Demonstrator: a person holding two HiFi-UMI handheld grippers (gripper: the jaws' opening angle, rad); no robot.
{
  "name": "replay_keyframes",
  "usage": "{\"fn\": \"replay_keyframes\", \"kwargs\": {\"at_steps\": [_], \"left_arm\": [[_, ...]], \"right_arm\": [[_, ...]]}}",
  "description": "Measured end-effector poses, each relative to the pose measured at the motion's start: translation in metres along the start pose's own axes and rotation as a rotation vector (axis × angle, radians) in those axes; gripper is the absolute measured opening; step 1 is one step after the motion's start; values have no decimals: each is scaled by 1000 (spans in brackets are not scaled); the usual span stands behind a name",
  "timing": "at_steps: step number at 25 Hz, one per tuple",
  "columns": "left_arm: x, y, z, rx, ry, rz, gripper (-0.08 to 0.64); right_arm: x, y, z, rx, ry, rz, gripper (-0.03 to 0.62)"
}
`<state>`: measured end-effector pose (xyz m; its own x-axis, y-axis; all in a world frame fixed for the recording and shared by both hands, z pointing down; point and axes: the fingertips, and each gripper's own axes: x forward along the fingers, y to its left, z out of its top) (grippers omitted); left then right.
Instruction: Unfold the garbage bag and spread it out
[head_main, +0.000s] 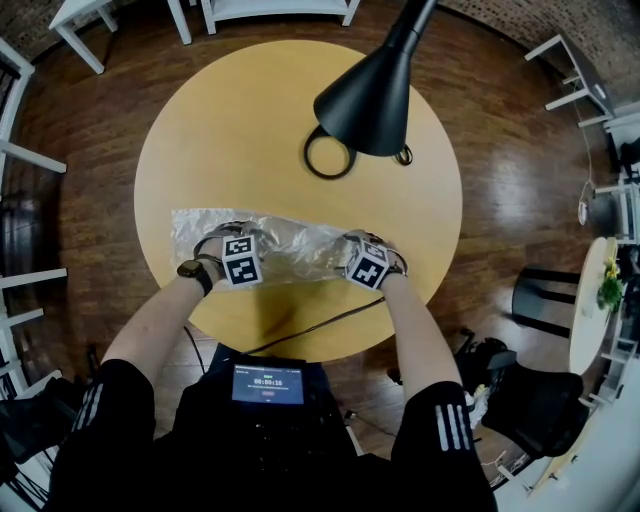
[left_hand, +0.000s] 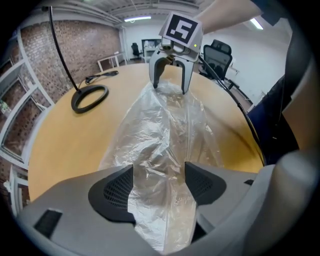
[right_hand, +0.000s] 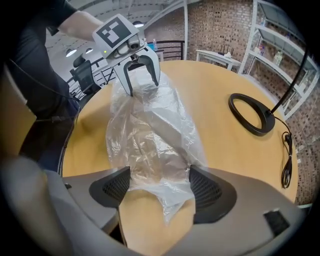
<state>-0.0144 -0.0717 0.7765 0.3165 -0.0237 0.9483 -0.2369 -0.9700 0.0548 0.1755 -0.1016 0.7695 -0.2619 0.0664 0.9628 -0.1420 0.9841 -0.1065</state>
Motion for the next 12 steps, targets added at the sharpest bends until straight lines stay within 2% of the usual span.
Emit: {"fn": "replay_keyframes", "kwargs": {"at_steps": [3, 7, 12], "left_arm": [[0, 1, 0, 1, 3, 9, 329], [-8, -1, 0, 43, -6, 49, 328], [-48, -2, -1, -8, -107, 95, 328]], "right_arm": [[3, 1, -2, 25, -9, 1, 407], [-4, 7, 3, 44, -37, -2, 407], [-37, 9, 32, 9, -131, -61, 408]]}}
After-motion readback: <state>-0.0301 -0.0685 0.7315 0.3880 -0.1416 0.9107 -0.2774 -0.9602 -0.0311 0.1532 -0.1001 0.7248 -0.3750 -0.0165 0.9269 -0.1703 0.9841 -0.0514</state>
